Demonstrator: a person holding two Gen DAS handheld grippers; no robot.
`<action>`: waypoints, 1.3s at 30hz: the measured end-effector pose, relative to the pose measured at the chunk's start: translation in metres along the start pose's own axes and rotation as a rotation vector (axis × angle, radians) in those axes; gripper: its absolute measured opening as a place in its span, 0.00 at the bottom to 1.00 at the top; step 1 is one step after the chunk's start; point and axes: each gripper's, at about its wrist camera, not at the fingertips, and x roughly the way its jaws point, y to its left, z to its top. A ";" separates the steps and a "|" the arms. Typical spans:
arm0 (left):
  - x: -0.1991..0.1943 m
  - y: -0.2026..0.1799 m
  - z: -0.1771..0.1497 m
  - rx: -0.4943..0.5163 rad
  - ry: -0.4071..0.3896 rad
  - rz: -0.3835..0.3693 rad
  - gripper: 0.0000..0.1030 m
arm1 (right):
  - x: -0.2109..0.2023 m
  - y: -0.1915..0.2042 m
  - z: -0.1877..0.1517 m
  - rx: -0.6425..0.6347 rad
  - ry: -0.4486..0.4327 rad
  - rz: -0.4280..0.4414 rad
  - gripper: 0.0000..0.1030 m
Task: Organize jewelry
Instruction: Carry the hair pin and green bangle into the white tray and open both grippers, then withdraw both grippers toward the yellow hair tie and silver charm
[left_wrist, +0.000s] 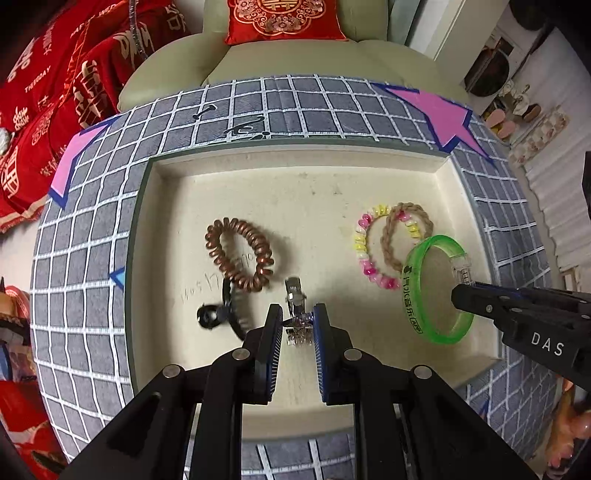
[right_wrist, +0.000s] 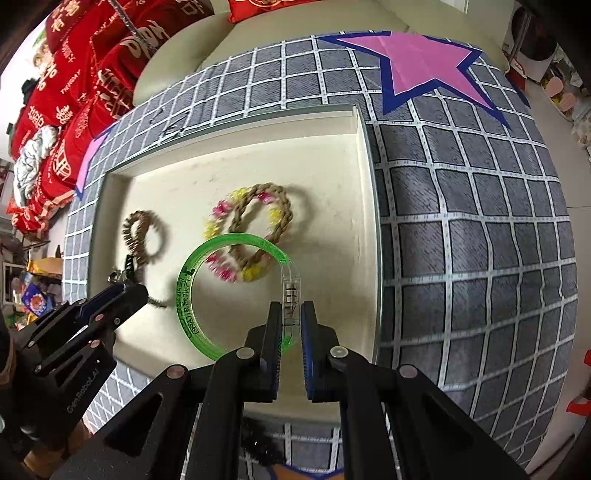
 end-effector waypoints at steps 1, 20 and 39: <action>0.003 -0.001 0.002 0.004 0.003 0.011 0.24 | 0.002 -0.001 0.001 0.001 0.002 -0.003 0.10; 0.000 -0.006 0.001 0.053 -0.003 0.127 0.25 | 0.011 -0.008 0.011 0.029 0.009 0.037 0.56; -0.060 0.017 -0.048 -0.009 -0.063 0.139 1.00 | -0.062 -0.006 -0.035 0.068 -0.100 0.122 0.70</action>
